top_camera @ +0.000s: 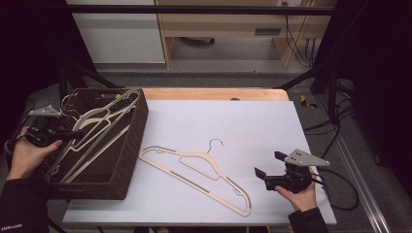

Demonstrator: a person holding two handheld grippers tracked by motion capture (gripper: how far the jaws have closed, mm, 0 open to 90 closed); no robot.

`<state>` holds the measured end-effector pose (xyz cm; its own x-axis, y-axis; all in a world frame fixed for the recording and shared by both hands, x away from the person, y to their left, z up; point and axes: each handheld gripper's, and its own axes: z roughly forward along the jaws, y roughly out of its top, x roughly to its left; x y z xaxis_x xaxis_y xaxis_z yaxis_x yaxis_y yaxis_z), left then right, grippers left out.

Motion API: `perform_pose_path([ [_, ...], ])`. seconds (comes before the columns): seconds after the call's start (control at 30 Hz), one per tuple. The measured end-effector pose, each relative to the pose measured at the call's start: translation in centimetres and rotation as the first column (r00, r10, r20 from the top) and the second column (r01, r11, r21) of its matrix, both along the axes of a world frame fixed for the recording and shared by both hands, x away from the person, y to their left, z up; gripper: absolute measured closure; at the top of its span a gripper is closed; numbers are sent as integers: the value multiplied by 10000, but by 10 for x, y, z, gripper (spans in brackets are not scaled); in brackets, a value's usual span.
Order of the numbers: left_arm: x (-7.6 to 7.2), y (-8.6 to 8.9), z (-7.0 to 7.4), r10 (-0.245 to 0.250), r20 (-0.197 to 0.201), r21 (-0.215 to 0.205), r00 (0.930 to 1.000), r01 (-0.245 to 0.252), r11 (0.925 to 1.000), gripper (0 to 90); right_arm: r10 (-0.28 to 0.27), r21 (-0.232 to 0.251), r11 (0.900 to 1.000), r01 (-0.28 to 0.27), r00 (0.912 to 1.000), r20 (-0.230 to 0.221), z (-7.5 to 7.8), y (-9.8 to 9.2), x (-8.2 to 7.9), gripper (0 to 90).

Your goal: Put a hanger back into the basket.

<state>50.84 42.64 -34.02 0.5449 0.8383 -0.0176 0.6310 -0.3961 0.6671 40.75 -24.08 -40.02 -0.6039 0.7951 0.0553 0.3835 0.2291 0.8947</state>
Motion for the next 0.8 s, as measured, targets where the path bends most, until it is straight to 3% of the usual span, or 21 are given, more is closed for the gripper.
perform_pose_path([
  [0.07,2,-3,-5,-129,-362,208,9993,137,9997,858,-16,38,10000,16,10000,-6,0,1,0,79],
  [0.23,9,-11,-21,-118,-723,207,9973,134,9997,846,-6,47,10000,6,10000,-23,0,1,0,78],
  [0.3,12,-12,-31,150,-969,352,9952,-116,9993,837,51,37,10000,-51,10000,-18,0,0,0,78],
  [0.4,11,-2,-36,711,-818,-60,9941,-718,9974,838,44,99,9999,-44,10000,-41,0,0,0,78],
  [0.47,9,4,-37,1200,-690,-105,9904,-1210,9926,826,5,74,10000,-5,10000,-22,0,1,0,78],
  [0.63,3,22,-42,2539,-416,-323,9663,-2553,9663,699,31,72,10000,-30,10000,-60,0,1,0,77],
  [0.7,0,26,-43,3160,-217,-373,9485,-3166,9478,626,14,31,10000,-14,10000,-54,0,1,1,76],
  [0.73,-1,28,-43,3200,-262,-248,9471,-3206,9469,615,30,30,10000,-30,10000,-23,-1,1,1,76],
  [0.8,-5,31,-43,3230,-169,-522,9462,-3235,9448,598,39,44,10000,-39,10000,-4,-1,1,1,76],
])
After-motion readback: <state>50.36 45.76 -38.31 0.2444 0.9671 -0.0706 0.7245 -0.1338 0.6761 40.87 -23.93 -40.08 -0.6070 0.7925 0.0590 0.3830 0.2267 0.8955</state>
